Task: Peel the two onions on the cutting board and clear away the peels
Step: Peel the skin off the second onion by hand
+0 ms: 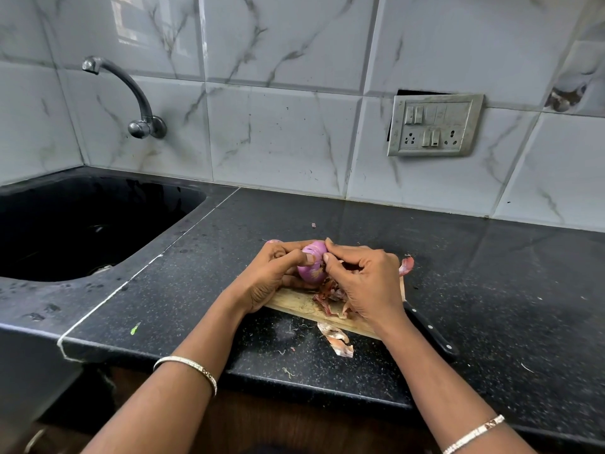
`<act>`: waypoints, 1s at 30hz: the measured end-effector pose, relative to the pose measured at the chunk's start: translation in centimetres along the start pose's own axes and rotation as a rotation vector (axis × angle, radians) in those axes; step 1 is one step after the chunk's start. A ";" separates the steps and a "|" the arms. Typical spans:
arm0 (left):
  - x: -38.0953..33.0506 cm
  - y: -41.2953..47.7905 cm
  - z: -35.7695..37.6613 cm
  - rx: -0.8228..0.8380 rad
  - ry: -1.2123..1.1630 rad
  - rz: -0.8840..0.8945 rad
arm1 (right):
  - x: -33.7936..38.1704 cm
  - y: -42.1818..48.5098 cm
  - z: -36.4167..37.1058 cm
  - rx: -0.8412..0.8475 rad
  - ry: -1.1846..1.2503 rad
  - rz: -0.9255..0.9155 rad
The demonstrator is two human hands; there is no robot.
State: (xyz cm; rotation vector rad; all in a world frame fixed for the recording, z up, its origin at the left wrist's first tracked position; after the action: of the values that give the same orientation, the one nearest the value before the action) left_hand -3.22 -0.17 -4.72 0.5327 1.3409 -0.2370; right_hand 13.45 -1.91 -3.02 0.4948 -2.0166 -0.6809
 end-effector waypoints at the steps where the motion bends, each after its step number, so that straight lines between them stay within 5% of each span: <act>1: 0.0 0.0 0.0 0.000 -0.001 0.000 | 0.0 0.0 0.0 -0.005 -0.013 -0.003; 30: 0.2 0.1 -0.2 -0.009 0.008 -0.011 | 0.1 0.0 0.0 0.020 -0.061 -0.001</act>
State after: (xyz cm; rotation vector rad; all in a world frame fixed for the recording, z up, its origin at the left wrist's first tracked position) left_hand -3.33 0.07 -4.91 0.5188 1.3523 -0.2381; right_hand 13.39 -1.99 -2.97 0.4918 -2.0822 -0.6838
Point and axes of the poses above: each hand's wrist, its own y-axis towards the middle knuckle, its own z-axis out of the palm, x = y × z, the point moved 4 cm from there along y, towards the middle knuckle, and after that the axes turned 6 degrees about x, right-handed, at the moved point
